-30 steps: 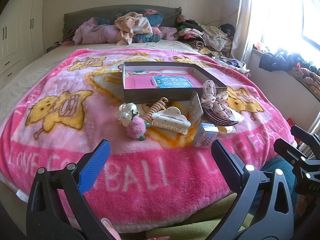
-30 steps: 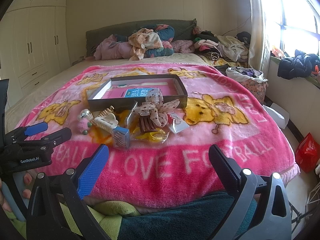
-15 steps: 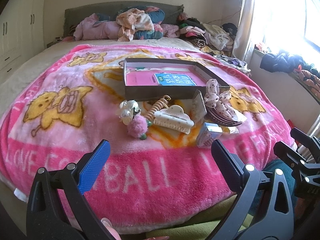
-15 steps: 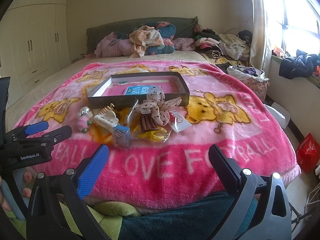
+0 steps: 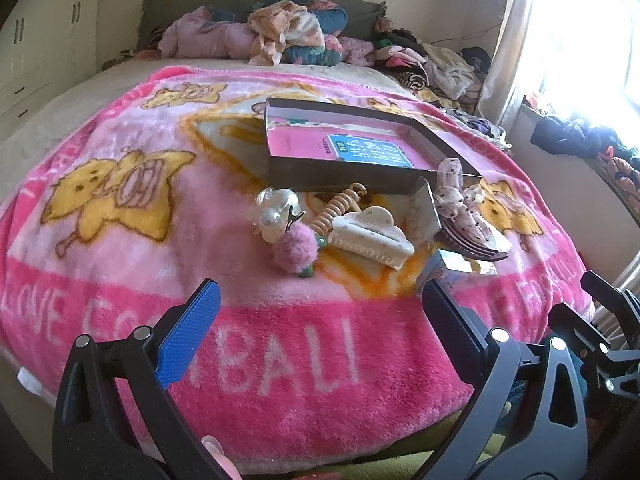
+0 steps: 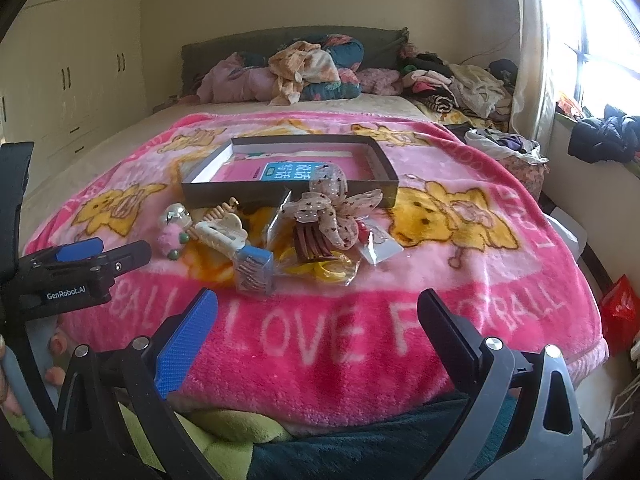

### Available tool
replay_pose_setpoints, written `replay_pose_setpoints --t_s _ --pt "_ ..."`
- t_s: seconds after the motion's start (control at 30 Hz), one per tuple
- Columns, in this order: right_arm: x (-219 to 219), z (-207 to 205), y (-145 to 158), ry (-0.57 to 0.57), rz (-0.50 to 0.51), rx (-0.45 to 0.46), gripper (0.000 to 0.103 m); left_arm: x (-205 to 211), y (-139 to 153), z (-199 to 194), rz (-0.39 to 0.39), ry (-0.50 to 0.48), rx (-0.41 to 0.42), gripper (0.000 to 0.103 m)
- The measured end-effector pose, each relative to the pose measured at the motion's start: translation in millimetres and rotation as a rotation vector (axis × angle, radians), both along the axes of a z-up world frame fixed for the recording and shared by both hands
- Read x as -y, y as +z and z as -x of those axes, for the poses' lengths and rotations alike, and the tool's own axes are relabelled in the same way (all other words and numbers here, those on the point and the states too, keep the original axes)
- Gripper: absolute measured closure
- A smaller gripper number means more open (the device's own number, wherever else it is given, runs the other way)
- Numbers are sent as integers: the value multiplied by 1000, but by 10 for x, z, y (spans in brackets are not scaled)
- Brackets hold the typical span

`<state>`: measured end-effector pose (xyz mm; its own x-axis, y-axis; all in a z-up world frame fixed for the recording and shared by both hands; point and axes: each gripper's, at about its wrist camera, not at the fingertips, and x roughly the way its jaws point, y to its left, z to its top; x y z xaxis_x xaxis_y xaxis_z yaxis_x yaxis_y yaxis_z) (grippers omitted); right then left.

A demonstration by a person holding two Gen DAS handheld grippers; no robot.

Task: Organize jewelry
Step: 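Grasp the pink pompom hair tie with the left tool while the right tool grasps the polka-dot bow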

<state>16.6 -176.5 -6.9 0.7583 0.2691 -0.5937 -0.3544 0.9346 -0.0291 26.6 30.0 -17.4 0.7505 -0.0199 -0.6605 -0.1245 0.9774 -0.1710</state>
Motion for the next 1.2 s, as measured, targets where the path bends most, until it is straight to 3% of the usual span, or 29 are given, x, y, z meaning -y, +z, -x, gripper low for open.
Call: replay_pose_setpoints --t_s 0.3,0.47,0.8,1.07,1.2 --pt "-138 -196 -17 31 10 -16 6 -212 -80 -157 11 44 -27 10" --pt "-175 -402 -17 35 10 -28 6 -371 -150 -292 -19 75 -43 10" --pt "-44 -943 -43 -13 2 -58 6 -429 -367 -564 10 2 -121 11" --pt "41 -1330 -113 -42 3 -91 6 -256 -355 -641 37 -82 -112 56" --pt "47 -1528 -157 -36 -13 -129 6 -190 -389 -698 13 -86 -125 69"
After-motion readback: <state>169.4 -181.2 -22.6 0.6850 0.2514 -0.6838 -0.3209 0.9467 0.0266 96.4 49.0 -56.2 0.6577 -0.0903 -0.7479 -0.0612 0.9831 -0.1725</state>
